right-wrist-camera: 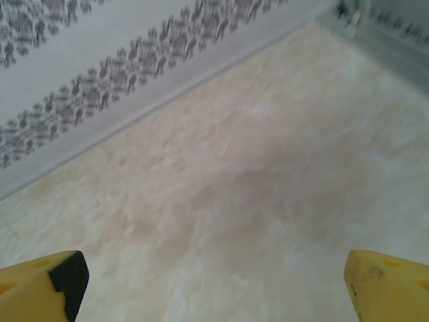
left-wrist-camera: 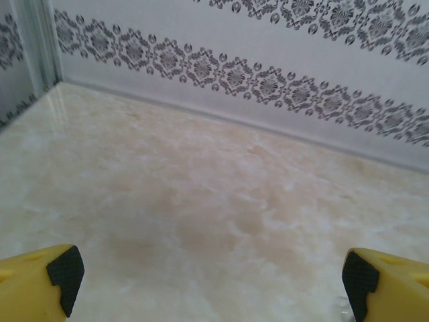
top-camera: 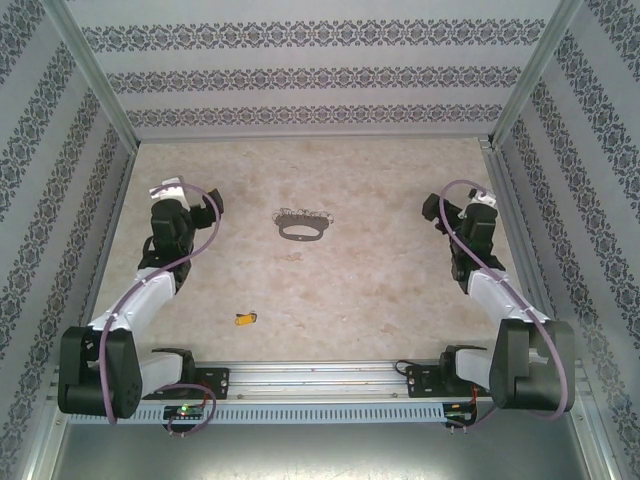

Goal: Put the keys on the keyring

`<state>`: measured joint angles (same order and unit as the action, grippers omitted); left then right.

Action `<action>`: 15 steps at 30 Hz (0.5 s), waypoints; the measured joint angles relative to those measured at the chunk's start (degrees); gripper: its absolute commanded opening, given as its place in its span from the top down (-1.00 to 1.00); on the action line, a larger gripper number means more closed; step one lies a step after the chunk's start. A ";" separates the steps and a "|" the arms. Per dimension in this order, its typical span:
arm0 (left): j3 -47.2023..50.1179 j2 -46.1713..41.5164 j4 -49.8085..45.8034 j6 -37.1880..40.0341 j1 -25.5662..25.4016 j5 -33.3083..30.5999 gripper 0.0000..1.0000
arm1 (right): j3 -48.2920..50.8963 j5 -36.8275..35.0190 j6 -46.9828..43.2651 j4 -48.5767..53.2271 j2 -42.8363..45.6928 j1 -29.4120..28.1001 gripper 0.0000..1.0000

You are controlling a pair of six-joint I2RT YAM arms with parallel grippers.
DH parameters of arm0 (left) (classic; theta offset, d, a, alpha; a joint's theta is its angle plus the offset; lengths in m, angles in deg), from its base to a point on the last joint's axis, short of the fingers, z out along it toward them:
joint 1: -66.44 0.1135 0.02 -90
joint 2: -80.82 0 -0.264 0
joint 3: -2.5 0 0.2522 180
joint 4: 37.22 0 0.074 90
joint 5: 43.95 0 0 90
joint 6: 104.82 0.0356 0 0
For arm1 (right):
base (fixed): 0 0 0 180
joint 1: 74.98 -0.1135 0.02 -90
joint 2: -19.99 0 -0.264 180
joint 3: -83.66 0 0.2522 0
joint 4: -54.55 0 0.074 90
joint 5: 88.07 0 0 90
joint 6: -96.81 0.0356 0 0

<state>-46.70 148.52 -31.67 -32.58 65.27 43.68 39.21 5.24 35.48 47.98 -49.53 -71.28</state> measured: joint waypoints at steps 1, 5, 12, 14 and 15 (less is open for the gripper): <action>-0.48 -0.17 -1.57 -1.88 -0.33 0.57 -1.00 | 0.00 1.14 0.63 0.98 -0.15 -1.09 -0.89; -0.66 -0.28 -7.96 -8.33 -3.19 2.36 -1.00 | -0.04 5.09 1.29 3.91 -0.13 -8.50 -0.73; 0.42 2.29 -11.74 -14.32 -12.04 3.04 -1.00 | -0.42 6.43 0.98 7.89 0.09 -20.59 -0.59; 0.20 4.63 -12.79 -14.88 -14.29 3.04 -1.00 | -1.66 6.45 0.92 9.16 -0.98 -22.29 -0.48; -0.15 6.05 -13.46 -15.04 -15.30 3.15 -1.00 | -2.82 6.45 0.79 9.73 -2.19 -23.02 -0.44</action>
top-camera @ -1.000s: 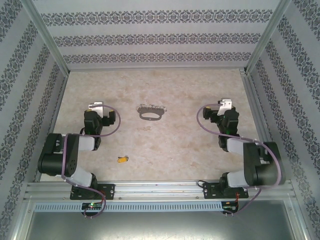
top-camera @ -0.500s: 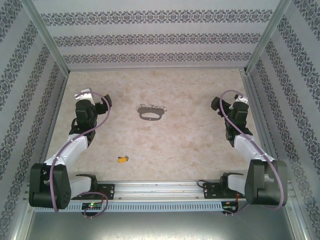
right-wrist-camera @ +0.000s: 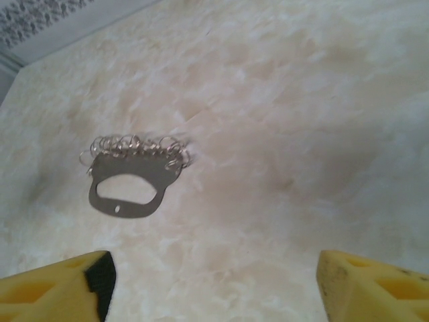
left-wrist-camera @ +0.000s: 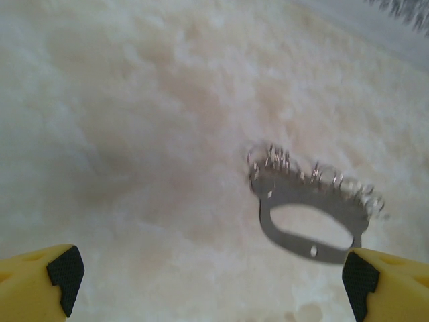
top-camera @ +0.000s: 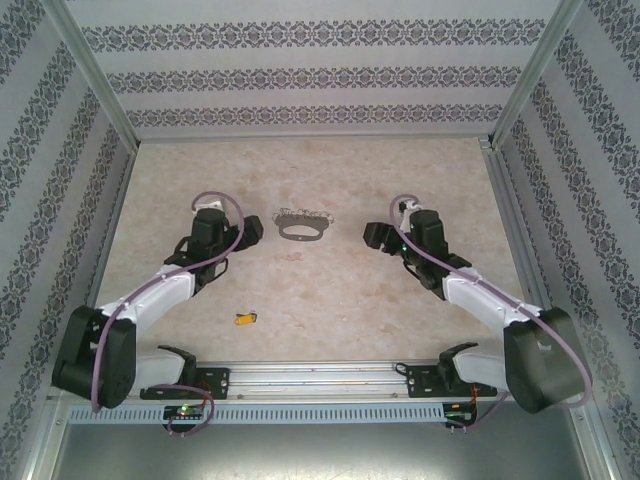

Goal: Put the keys on the keyring

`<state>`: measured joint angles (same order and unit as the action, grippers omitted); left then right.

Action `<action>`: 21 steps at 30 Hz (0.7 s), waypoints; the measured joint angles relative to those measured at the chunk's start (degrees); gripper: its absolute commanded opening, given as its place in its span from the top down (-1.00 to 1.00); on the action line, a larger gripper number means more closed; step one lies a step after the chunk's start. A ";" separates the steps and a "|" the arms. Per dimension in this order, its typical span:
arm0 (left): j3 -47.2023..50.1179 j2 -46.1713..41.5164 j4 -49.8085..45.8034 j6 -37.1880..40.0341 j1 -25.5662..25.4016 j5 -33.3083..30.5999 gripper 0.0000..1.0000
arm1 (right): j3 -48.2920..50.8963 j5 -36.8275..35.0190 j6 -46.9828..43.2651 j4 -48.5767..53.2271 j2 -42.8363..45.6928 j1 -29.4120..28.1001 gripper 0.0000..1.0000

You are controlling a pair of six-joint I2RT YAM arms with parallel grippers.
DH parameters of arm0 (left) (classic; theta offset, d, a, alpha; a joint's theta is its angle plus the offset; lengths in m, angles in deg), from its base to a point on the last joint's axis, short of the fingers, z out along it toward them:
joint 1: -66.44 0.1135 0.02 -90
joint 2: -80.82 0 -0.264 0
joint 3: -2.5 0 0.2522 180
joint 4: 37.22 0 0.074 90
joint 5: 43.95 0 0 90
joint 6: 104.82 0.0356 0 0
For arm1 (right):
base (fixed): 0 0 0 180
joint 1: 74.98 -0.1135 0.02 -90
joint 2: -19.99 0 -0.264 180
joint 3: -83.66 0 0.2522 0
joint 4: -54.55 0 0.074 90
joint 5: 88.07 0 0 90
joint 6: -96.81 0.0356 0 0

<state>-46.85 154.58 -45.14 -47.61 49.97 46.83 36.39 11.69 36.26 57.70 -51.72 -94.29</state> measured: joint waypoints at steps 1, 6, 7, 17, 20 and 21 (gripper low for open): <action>-0.57 1.27 -0.61 -0.11 -0.76 0.13 -1.00 | -1.31 0.02 -0.17 0.35 -1.38 -0.61 -0.40; -7.23 8.37 -4.31 -0.22 -3.34 2.08 -1.00 | -9.38 0.22 -1.31 2.14 -10.36 -3.10 -0.17; -8.61 9.25 -4.74 -0.07 -3.63 2.27 -1.00 | -10.54 0.35 -1.55 2.34 -11.76 -3.23 -0.13; -15.63 14.51 -6.14 2.14 -4.59 6.34 -1.00 | -21.68 4.52 -3.96 3.63 -27.45 -3.34 0.08; -17.94 17.70 -6.01 2.38 -4.66 8.41 -1.00 | -23.74 5.57 -3.96 3.78 -30.49 -3.34 0.09; -18.91 19.02 -5.90 2.38 -4.81 9.01 -1.00 | -24.50 5.84 -3.96 3.80 -31.50 -3.34 0.08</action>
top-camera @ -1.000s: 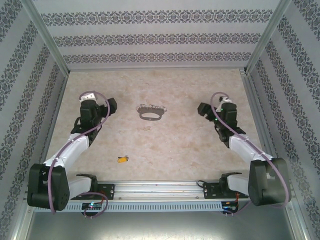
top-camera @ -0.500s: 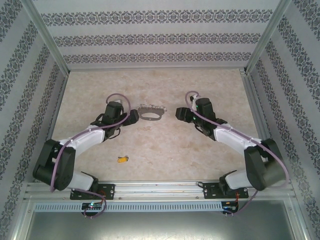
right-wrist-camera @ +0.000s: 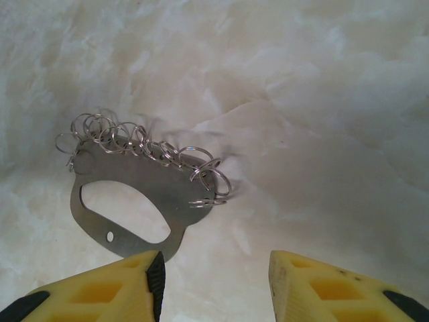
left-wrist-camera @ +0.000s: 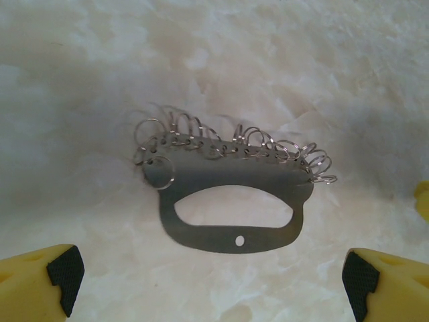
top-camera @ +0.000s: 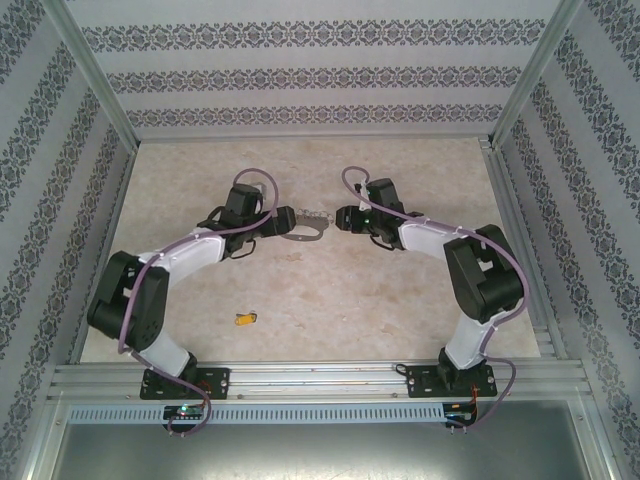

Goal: Put the keys on the keyring

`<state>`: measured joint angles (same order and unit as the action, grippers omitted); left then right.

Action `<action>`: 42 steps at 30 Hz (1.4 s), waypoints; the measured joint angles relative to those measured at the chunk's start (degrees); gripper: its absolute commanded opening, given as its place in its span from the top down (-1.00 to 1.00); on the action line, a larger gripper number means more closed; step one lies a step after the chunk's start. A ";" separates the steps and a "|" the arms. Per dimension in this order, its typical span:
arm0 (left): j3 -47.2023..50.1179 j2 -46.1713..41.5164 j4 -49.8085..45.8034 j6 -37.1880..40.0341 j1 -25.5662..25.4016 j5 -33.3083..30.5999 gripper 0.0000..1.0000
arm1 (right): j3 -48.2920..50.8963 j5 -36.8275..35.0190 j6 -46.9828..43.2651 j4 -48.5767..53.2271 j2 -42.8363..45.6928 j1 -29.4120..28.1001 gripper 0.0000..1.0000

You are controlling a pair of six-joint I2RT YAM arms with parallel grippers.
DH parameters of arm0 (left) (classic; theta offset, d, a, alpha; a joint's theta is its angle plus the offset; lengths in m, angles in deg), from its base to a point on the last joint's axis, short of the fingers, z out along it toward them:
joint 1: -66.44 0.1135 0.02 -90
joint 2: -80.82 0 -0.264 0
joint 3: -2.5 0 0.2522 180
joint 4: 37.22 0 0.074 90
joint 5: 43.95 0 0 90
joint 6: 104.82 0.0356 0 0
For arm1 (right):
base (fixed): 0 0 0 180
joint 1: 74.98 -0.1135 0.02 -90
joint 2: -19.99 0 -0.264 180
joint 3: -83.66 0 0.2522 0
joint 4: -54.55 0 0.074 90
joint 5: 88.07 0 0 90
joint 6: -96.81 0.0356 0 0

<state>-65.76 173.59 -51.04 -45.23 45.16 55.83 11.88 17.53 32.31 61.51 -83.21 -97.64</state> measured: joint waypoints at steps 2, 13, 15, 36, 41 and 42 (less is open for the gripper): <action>-2.14 2.97 0.24 -0.04 -0.39 1.29 -1.00 | -1.36 0.33 0.02 0.02 -1.73 0.00 0.03; -10.64 16.81 3.89 -3.13 -4.68 5.40 -1.00 | -3.43 0.83 0.22 -0.42 -4.61 0.79 -0.26; -11.78 18.21 4.39 -3.48 -5.68 5.49 -1.00 | -2.97 0.70 0.20 -0.46 -4.04 1.18 -0.34; -16.26 23.50 6.21 -4.79 -9.38 2.36 -1.00 | 22.91 -4.87 -1.27 3.54 36.09 5.97 -0.96; -14.73 23.21 8.13 -4.66 -10.16 0.44 -1.00 | 25.29 -3.78 0.20 4.72 42.14 9.16 -0.95; -14.10 22.99 8.94 -4.57 -10.32 0.04 -1.00 | 25.40 -3.85 0.52 5.14 42.69 9.57 -0.95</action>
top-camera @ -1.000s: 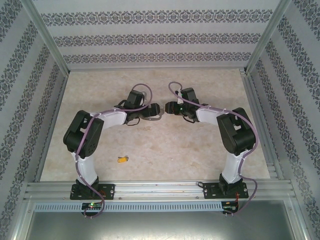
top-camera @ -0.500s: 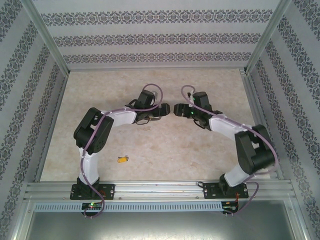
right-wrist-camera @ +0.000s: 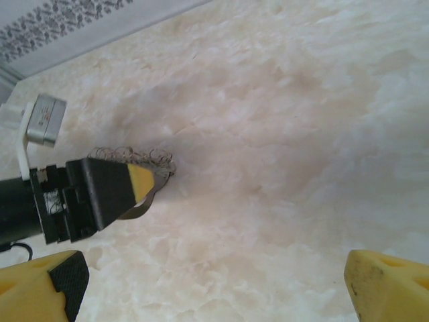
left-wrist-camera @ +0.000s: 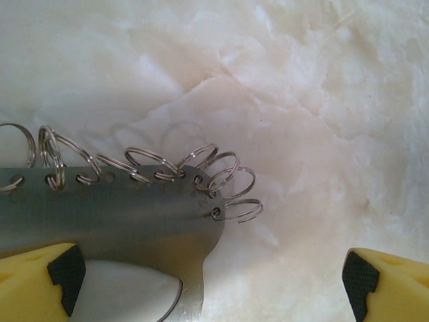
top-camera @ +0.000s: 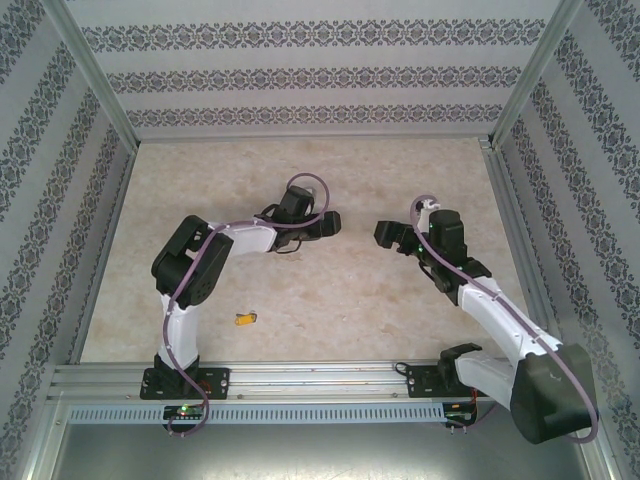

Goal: Put the keys on the keyring

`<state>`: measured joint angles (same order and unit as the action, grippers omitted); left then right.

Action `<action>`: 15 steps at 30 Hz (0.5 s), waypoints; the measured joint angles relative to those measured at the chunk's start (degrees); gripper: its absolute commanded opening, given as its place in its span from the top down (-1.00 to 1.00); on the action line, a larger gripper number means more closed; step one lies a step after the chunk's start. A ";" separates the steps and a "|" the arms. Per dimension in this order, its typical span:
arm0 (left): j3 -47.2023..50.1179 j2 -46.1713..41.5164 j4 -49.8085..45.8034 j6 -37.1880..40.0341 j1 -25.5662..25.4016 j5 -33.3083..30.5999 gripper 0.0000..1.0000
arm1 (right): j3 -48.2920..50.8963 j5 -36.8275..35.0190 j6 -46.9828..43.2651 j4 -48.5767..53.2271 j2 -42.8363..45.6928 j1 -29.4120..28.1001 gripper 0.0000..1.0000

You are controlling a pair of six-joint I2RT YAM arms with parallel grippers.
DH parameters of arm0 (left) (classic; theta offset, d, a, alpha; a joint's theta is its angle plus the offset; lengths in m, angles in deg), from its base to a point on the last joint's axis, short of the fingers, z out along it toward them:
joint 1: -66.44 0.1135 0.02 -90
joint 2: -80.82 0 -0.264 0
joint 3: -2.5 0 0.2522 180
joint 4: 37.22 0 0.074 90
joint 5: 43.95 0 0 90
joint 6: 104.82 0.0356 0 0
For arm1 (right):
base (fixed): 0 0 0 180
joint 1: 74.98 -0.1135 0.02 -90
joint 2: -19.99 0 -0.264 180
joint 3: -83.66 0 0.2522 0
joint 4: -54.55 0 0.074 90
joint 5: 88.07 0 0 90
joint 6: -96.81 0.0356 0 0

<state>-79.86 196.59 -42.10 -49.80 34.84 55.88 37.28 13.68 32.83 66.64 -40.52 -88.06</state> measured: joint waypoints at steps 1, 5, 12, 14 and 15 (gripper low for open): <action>0.79 -0.33 0.79 0.02 -0.17 -0.31 -1.00 | 0.04 -0.15 0.26 0.28 0.33 0.22 -0.95; 5.33 -3.54 1.60 0.02 -1.11 -1.62 -1.00 | 0.13 -0.33 1.25 1.31 0.68 0.24 -0.96; 13.44 -10.12 1.42 -0.04 -2.95 -2.95 -1.00 | 0.22 0.85 2.25 1.40 -1.49 -0.13 -0.95; 15.30 -11.80 1.25 -0.04 -3.50 -3.06 -1.00 | 0.42 0.90 2.36 1.18 -1.92 -0.98 -0.95; 16.28 -12.72 1.22 -0.04 -3.80 -3.23 -1.00 | 0.52 0.92 2.38 1.07 -2.14 -1.75 -0.95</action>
<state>-63.57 183.87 -40.88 -49.84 31.04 52.64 37.81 14.60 35.21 67.71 -42.67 -89.81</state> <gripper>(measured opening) 0.999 0.976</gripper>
